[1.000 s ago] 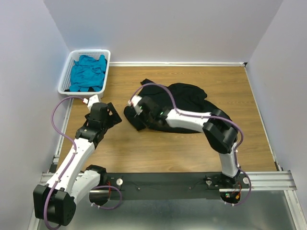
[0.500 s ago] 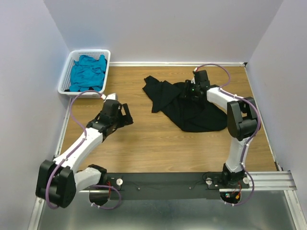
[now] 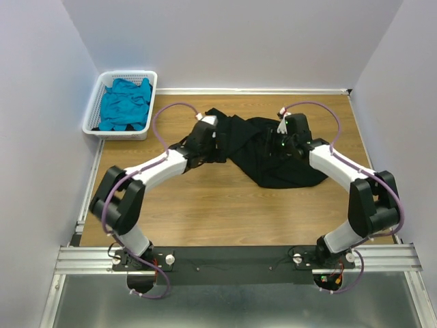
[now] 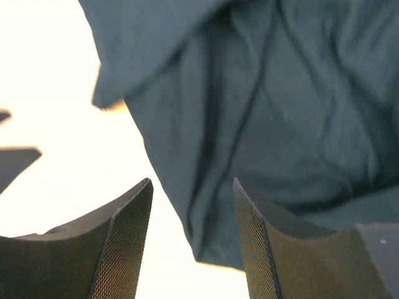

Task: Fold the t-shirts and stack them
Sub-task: Flatten the tshirt out

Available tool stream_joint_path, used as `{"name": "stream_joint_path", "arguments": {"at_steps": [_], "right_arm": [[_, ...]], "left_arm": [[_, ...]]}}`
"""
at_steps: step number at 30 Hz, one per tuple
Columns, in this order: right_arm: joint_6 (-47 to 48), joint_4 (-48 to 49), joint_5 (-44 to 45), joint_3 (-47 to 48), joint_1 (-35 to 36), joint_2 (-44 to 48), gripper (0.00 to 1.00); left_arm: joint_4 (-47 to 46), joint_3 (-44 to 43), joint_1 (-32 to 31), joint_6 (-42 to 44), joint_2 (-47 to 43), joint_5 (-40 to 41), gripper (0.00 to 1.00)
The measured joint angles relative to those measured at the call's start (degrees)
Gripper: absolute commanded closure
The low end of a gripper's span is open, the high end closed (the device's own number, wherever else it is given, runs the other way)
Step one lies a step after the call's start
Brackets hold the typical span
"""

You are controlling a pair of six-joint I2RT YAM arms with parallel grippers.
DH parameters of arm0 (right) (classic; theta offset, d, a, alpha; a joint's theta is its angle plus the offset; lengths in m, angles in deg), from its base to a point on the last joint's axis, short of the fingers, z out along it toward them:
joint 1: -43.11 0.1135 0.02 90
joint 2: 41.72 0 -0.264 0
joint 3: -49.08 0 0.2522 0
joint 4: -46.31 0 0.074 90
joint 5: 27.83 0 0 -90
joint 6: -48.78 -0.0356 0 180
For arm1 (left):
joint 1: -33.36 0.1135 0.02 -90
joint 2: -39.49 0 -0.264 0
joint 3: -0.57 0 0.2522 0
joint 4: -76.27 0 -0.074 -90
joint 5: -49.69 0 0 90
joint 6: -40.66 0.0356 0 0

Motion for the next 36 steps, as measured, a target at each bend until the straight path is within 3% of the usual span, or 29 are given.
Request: {"name": "stream_joint_path", "arguments": {"at_steps": [6, 17, 36], "right_arm": [[0.52, -1.25, 0.02, -6.69, 0.00, 4.92, 0.37], [0.98, -1.51, 0.72, -10.43, 0.00, 13.73, 0.37], [0.87, -1.92, 2.43, -11.85, 0.00, 14.60, 0.37]], "left_arm": [[-1.05, -8.68, -3.37, 9.73, 10.29, 0.00, 0.10], [0.42, -13.88, -5.07, 23.41, 18.71, 3.34, 0.19], [1.86, -18.25, -5.46, 33.77, 24.39, 2.60, 0.27]]}}
